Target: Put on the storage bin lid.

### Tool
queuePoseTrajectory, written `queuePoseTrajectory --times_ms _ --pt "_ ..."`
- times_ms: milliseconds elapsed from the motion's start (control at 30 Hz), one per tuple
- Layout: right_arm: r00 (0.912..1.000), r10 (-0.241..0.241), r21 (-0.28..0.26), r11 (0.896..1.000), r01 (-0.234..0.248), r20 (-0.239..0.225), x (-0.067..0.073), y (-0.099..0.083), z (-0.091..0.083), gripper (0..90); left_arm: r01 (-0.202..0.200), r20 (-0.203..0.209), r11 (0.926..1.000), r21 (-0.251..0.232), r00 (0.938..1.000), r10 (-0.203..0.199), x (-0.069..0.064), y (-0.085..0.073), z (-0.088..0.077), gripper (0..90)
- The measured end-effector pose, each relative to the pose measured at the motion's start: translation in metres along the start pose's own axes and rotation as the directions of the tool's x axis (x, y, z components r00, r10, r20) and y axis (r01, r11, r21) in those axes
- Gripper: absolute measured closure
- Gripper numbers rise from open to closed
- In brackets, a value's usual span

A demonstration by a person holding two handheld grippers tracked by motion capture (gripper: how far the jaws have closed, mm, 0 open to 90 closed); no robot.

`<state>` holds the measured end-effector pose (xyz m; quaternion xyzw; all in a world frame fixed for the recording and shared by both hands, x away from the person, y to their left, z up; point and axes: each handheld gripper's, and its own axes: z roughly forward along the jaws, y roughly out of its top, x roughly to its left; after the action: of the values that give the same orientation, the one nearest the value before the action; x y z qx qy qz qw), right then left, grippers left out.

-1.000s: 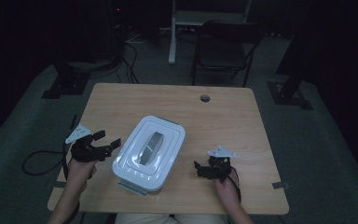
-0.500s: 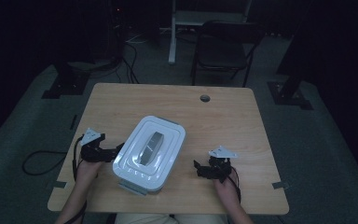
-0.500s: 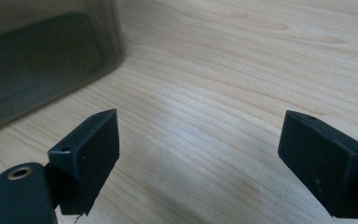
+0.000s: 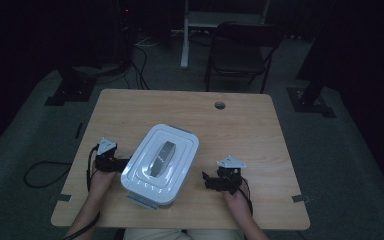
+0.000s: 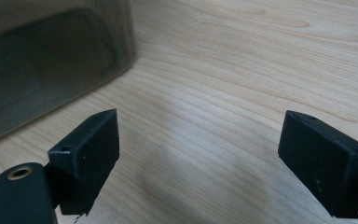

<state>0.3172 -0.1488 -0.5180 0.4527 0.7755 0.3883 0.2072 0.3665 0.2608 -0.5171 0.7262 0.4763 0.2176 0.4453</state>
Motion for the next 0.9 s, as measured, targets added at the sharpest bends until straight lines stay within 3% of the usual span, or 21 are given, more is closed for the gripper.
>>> queuePoseTrajectory --times_ms 133,267,433,633,900 --pt "0.9989 0.024 0.014 1.000 -0.025 0.040 0.003 0.002 0.005 12.6 -0.008 0.005 0.9999 0.008 1.0000 0.008 -0.002 0.003 0.003 0.5" --pt "0.9964 0.044 -0.008 0.999 -0.043 0.072 0.006 0.005 0.007 12.6 -0.018 0.017 0.9998 0.012 0.9997 0.018 -0.007 0.003 0.005 0.5" --pt "0.9957 0.074 -0.016 0.997 -0.074 0.055 0.016 0.013 0.012 12.5 -0.028 0.029 0.9996 -0.004 0.9992 0.028 -0.014 0.005 0.005 0.5" --pt "0.9963 0.050 -0.029 0.998 -0.049 0.070 0.032 0.021 0.018 12.5 -0.022 0.048 0.9996 0.017 0.9986 0.021 -0.017 0.006 0.005 0.5" --pt "0.9959 0.042 -0.034 0.999 -0.039 0.081 0.029 0.026 0.018 12.6 -0.021 0.093 0.9990 0.040 0.9956 0.017 -0.027 0.005 0.005 0.5"
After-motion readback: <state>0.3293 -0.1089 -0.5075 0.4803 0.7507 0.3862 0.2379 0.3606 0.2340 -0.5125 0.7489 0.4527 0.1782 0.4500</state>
